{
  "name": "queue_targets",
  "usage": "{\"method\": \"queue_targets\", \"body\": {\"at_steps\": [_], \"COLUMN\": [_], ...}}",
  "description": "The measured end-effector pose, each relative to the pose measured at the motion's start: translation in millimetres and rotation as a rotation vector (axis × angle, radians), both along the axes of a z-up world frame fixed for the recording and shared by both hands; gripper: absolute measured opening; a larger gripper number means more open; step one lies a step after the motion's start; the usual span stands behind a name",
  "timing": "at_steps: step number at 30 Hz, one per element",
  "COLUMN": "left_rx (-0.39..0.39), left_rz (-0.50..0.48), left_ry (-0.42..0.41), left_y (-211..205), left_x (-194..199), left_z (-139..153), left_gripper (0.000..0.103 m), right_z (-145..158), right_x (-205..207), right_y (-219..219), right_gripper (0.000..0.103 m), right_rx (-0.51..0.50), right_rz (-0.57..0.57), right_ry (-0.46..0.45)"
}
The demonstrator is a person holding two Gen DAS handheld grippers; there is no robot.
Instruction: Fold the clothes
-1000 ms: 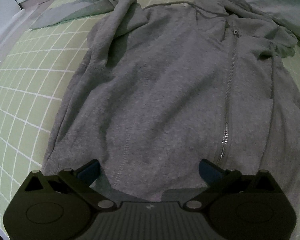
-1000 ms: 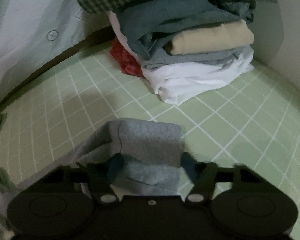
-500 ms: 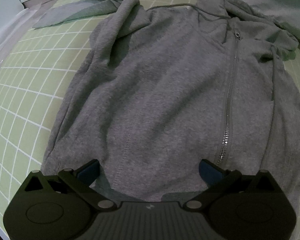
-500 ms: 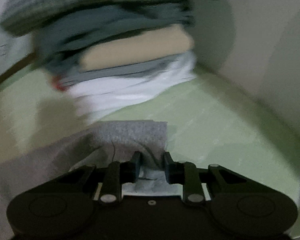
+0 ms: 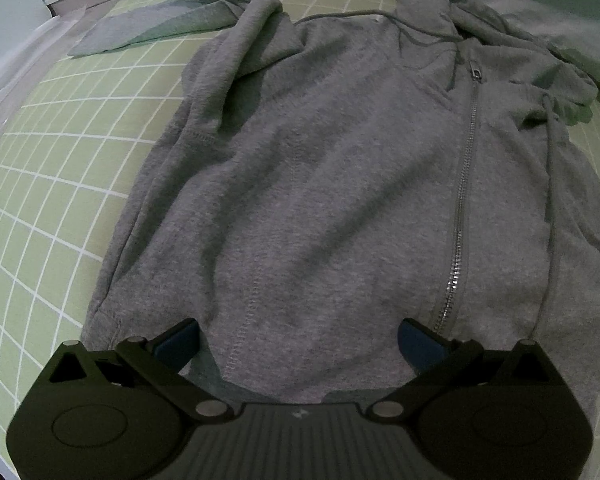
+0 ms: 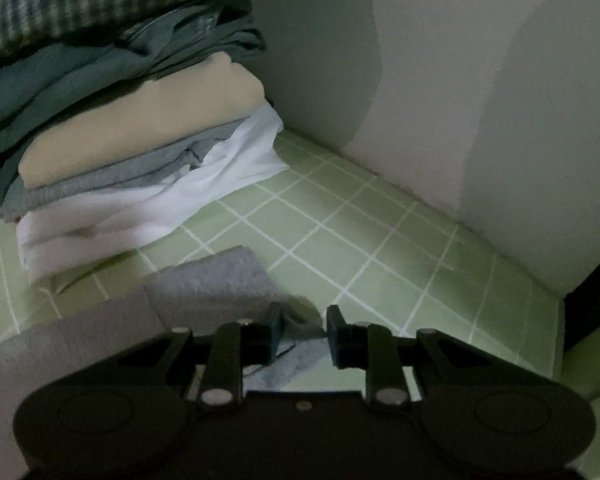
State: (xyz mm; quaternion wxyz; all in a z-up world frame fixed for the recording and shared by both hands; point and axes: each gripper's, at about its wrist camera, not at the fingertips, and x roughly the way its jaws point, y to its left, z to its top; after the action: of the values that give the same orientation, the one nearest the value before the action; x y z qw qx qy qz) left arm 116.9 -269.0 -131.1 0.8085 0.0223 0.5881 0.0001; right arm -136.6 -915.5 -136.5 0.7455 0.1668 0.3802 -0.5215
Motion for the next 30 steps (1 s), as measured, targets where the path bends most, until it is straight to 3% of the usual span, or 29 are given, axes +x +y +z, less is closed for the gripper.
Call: {"method": "queue_targets", "body": {"at_steps": [3,5,8,12,15,17,20,30], "left_rx": [-0.001,-0.002,-0.004,-0.005,-0.006,-0.007,-0.007,-0.009], "left_rz": [0.004,0.008,0.012,0.011,0.011,0.014,0.020,0.026], "left_ry": [-0.005,-0.012,-0.020,-0.024,-0.026,-0.028,-0.032,-0.038], "left_y": [-1,-1,-1,0,3,3,2,2], "left_x": [-2,-3,-4,-4,-3,-5,-6,-7], "left_z": [0,-1,-1,-3,-5,-4,-4,-5], "left_gripper": [0.103,0.103,0.103,0.103,0.103,0.103,0.103,0.103], "right_z": [2,6,10,5,0,-1,-1,1], "right_x": [8,12,13,14,5,1,-10,-49], "right_y": [4,9,16,11,6,11,15,39], "right_gripper": [0.027,0.044,0.066,0.068,0.059,0.028,0.007,0.004], "right_rx": [-0.008,-0.018,-0.003,0.044,0.079,0.044,0.029,0.029], "right_rz": [0.017,0.027,0.048,0.032,0.004,0.010,0.021,-0.007], "right_ry": [0.049,0.041,-0.050,-0.098,-0.161,-0.122,-0.087,0.005]}}
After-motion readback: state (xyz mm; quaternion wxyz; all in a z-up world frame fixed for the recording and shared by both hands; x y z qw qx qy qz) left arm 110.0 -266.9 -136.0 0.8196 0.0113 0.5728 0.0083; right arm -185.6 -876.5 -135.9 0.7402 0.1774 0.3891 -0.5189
